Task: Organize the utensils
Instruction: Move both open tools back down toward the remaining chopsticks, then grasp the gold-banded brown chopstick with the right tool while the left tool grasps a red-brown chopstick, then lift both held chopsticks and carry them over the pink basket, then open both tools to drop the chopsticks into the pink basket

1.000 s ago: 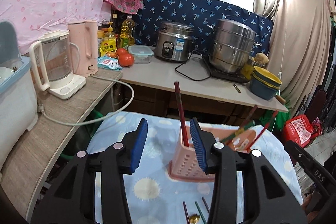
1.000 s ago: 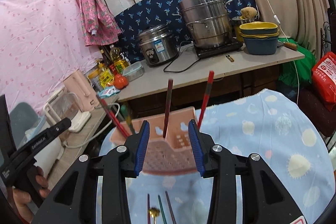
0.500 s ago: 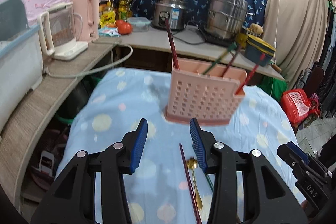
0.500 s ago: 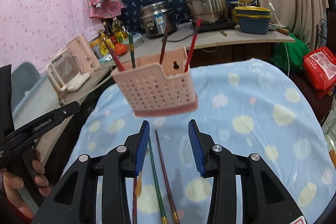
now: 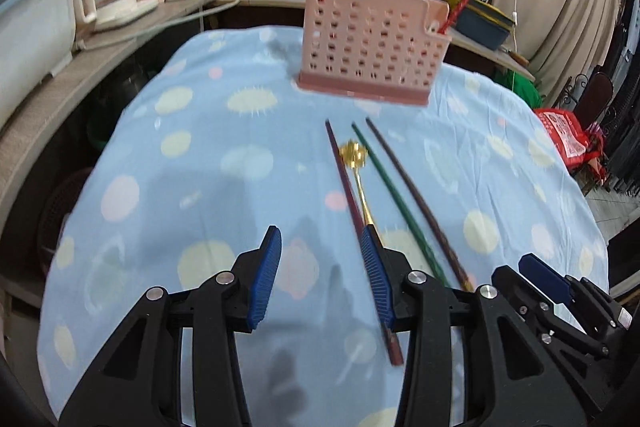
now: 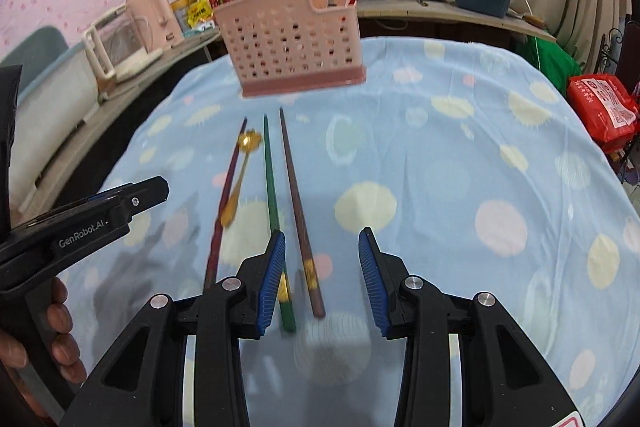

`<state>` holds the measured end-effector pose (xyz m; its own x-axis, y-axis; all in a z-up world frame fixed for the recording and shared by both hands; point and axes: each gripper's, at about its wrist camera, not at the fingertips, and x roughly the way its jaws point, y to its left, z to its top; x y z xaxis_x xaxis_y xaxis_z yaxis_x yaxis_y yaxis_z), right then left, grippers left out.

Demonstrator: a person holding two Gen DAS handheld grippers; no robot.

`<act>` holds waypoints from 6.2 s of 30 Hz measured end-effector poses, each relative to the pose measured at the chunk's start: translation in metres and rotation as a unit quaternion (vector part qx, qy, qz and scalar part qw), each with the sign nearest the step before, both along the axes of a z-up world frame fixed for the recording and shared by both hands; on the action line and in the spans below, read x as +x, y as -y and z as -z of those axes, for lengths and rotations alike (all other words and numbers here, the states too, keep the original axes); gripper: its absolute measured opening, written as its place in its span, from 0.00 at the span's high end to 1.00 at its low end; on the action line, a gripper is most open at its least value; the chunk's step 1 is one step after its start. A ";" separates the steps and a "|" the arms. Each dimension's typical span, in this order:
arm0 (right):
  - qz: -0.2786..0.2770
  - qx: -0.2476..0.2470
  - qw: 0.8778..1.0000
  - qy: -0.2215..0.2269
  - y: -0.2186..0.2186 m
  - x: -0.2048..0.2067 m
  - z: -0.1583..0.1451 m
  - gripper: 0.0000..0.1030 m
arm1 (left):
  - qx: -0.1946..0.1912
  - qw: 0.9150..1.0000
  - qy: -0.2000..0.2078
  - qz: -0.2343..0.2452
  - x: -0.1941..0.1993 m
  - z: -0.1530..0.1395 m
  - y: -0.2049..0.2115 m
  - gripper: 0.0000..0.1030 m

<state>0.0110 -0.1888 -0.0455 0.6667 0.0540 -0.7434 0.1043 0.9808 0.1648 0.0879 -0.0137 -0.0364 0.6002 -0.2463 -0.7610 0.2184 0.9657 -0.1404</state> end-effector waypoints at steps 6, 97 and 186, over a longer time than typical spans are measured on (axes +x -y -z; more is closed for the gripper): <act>0.003 0.002 1.000 -0.019 -0.003 -0.006 0.020 0.66 | -0.010 1.000 -0.018 0.006 -0.021 0.018 -0.003 0.61; 0.008 0.022 0.999 0.029 0.003 -0.041 -0.018 0.93 | -0.059 0.998 -0.010 0.035 -0.057 -0.009 -0.015 0.93; 0.058 0.122 0.976 0.169 0.079 0.233 -0.146 0.71 | -0.087 0.984 0.156 -0.025 0.216 -0.155 -0.003 0.68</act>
